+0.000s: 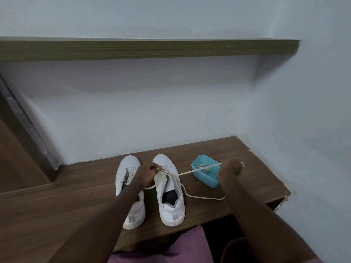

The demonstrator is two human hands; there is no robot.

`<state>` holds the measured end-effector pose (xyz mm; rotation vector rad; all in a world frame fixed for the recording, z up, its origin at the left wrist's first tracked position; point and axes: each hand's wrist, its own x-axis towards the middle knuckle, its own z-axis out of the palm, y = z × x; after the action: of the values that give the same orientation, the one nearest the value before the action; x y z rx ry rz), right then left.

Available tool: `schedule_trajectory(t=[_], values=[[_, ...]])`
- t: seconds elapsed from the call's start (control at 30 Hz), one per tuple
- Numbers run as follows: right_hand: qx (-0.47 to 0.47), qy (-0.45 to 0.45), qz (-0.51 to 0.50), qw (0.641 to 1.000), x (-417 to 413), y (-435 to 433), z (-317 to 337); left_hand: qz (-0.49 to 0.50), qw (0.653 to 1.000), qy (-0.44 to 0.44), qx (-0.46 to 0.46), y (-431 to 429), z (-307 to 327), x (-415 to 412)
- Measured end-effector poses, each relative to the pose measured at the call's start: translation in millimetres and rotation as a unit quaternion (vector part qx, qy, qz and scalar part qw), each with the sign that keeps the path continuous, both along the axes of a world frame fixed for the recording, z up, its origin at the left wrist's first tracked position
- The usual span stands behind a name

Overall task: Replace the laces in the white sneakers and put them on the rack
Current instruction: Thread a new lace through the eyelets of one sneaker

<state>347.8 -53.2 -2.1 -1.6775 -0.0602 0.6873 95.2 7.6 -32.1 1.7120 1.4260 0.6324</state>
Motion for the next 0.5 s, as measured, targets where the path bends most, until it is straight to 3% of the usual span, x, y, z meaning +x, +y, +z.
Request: schedule_trajectory(t=[0.1,0.2,0.27,0.37,0.43,0.5], values=[[-0.025,-0.022,-0.149,0.988,15.8,-4.2,12.2,0.020,0.999,-0.043,-0.005,6.2,7.4,-2.2],[-0.107,-0.163,-0.130,0.972,4.0,-4.7,22.0,0.020,0.998,-0.059,0.000,8.8,10.7,0.1],[-0.171,-0.279,-0.047,0.944,-9.6,-0.4,9.3,0.009,0.999,-0.053,0.011,9.0,10.2,4.1],[-0.234,-0.441,0.125,0.857,-30.4,7.2,-14.8,-0.019,0.999,-0.035,0.031,6.7,9.0,11.0],[-0.169,-0.484,0.304,0.803,-49.1,11.4,-28.0,-0.031,0.998,-0.012,0.046,6.6,7.5,13.9],[-0.111,-0.464,0.444,0.759,-68.3,12.4,-37.2,-0.031,0.998,0.009,0.053,7.0,7.2,15.9]])
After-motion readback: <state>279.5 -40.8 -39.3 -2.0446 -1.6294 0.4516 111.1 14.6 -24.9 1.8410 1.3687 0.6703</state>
